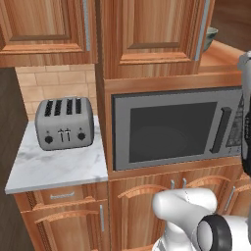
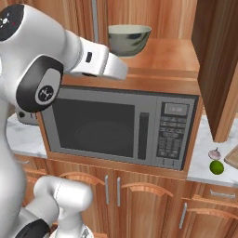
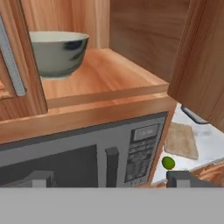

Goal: Open the cabinet. Place the bowl and condiment on the counter. Then place the lime and garlic on the cutting board.

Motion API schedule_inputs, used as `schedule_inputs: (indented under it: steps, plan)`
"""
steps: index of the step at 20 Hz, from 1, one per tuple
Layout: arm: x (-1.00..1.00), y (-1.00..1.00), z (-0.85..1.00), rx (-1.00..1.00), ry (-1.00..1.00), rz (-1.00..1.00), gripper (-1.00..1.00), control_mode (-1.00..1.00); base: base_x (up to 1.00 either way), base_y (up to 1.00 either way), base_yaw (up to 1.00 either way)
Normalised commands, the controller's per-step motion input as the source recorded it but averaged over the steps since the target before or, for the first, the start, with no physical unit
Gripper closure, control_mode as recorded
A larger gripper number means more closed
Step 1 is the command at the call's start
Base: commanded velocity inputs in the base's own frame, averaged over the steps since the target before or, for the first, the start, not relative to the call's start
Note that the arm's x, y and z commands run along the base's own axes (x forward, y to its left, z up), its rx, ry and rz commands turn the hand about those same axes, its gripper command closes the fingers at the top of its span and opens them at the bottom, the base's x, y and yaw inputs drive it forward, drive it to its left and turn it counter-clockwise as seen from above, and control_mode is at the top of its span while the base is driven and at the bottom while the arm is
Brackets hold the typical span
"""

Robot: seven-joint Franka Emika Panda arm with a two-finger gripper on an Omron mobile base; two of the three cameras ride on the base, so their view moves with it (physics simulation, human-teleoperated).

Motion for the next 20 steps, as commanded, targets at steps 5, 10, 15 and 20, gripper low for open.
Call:
schedule_inputs:
  steps: [5,10,15,20]
  plan:
    - [0.00,0.31,0.01,0.14,-0.27,0.00,-1.00,-1.00,0.00,0.00,0.00]
    - [0.00,0.37,0.00,0.08,-0.29,0.01,-1.00,-1.00,0.00,0.00,0.00]
    - [0.00,0.31,0.00,0.05,-0.29,0.01,-1.00,-1.00,0.00,0.00,0.00]
    - [0.00,0.28,0.00,0.00,-0.29,0.02,-1.00,-1.00,0.00,0.00,0.00]
